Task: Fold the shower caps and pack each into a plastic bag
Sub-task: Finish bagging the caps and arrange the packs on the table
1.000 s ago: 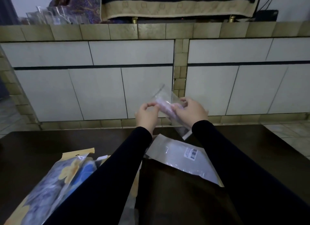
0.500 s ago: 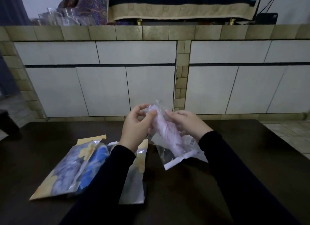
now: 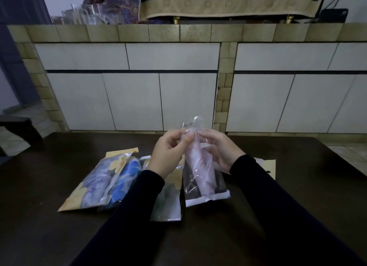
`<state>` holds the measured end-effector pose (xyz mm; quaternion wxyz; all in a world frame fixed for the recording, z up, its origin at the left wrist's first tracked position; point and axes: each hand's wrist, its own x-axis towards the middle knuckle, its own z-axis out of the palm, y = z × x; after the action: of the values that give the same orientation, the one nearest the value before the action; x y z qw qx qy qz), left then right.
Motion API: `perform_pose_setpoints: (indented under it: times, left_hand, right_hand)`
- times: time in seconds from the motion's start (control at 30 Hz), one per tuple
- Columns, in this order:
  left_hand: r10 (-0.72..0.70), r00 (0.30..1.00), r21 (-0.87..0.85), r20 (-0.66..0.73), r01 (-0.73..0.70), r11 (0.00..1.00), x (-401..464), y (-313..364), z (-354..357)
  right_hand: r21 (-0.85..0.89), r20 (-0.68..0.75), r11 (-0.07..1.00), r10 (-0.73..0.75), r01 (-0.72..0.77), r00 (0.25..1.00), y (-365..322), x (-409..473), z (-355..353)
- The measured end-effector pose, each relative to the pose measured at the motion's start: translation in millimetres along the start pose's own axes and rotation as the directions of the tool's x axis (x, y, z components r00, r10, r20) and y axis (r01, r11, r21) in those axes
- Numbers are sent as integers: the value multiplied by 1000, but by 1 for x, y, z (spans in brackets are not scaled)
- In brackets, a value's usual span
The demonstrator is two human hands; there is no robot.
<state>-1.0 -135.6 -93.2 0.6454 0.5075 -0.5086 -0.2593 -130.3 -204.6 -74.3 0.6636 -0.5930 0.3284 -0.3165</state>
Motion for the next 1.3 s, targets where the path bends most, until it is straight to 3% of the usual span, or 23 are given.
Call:
perform_pose_setpoints:
  times: [0.13, 0.2, 0.3, 0.5, 0.7, 0.87, 1.0, 1.1, 1.2, 1.3]
  left_hand:
    - [-8, 998, -139, -54, 1, 990, -3, 2, -3]
    - [-94, 993, -256, -75, 72, 964, -2, 0, -5]
    - [-238, 971, -347, -8, 220, 911, 4, -1, -13]
    - [-283, 953, -413, 108, 302, 859, 4, 1, -17]
    - [-225, 971, -313, 81, 239, 919, 2, -2, -15]
    - [-189, 966, -335, 176, 240, 911, 2, 3, -18]
    - [-255, 940, -320, 224, 319, 892, 1, 8, -17]
    - [-282, 949, -202, 139, 306, 930, 0, 10, -14]
    - [-206, 975, -71, 79, 211, 975, -2, 9, -9]
    - [-199, 977, -49, 74, 203, 978, -2, 7, -10]
  right_hand:
    - [-172, -58, 967, -200, 188, 978, -3, -2, -7]
    - [-200, -56, 950, -256, 241, 965, -3, -2, -7]
    - [-209, -24, 944, -267, 257, 963, 0, -2, -6]
    - [-90, 96, 960, -257, 265, 962, 2, -4, -6]
    - [36, 151, 965, -262, 260, 953, 9, 0, -7]
    - [30, 180, 959, -282, 281, 942, 9, 2, -17]
    - [-101, 190, 938, -308, 331, 932, 11, 2, -20]
    - [-200, 213, 918, -302, 344, 929, 8, 0, -21]
    - [-87, 223, 956, -255, 280, 941, 6, -1, -23]
    - [65, 235, 976, -218, 208, 947, 4, -4, -23]
